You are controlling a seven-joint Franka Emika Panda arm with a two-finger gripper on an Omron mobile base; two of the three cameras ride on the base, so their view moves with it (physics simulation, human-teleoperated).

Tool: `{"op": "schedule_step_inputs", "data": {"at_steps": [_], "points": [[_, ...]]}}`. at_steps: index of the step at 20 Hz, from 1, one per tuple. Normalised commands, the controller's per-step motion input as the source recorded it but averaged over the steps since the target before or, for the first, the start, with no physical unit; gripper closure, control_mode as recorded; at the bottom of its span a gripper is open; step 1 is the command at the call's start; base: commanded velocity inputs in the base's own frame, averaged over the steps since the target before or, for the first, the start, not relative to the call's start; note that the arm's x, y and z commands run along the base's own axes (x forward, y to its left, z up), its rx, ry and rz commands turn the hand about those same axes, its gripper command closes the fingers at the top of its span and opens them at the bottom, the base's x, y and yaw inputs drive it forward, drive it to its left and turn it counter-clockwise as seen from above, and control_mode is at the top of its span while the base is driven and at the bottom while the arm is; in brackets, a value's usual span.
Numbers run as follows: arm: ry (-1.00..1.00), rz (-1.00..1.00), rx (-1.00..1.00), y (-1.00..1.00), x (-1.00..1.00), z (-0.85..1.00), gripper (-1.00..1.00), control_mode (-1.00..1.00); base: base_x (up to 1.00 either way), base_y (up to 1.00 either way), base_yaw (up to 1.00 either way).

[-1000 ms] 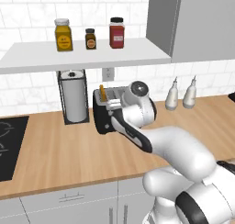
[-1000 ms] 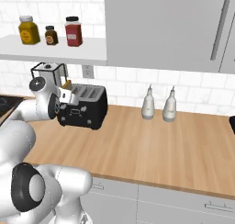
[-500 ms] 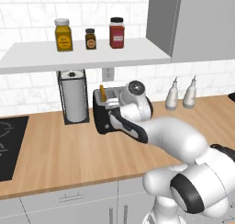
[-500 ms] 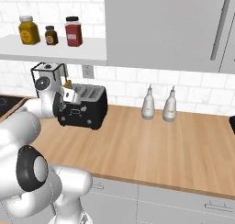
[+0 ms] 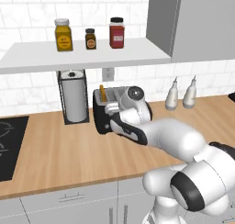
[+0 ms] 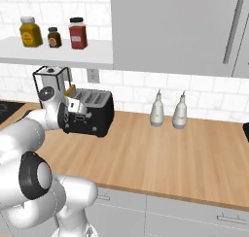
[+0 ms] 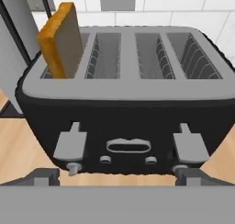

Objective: Start the toaster. Once the lever pops up, take the bread to the plate on the dining counter.

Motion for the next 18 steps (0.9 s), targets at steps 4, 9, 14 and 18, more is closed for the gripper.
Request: {"op": "schedule_step_inputs", "data": {"at_steps": [4,9,14,18], "points": [[0.0,0.0,0.0,0.0,0.0,-0.17,-1.0,-1.0,0.0,0.0,0.0],[0.0,0.0,0.0,0.02,0.13,-0.02,-1.0,-1.0,0.0,0.0,0.0],[0.0,0.0,0.0,0.03,0.18,0.0,-1.0,-1.0,0.0,0.0,0.0],[0.0,0.0,0.0,0.05,0.18,-0.07,-1.0,-1.0,0.0,0.0,0.0]]}}
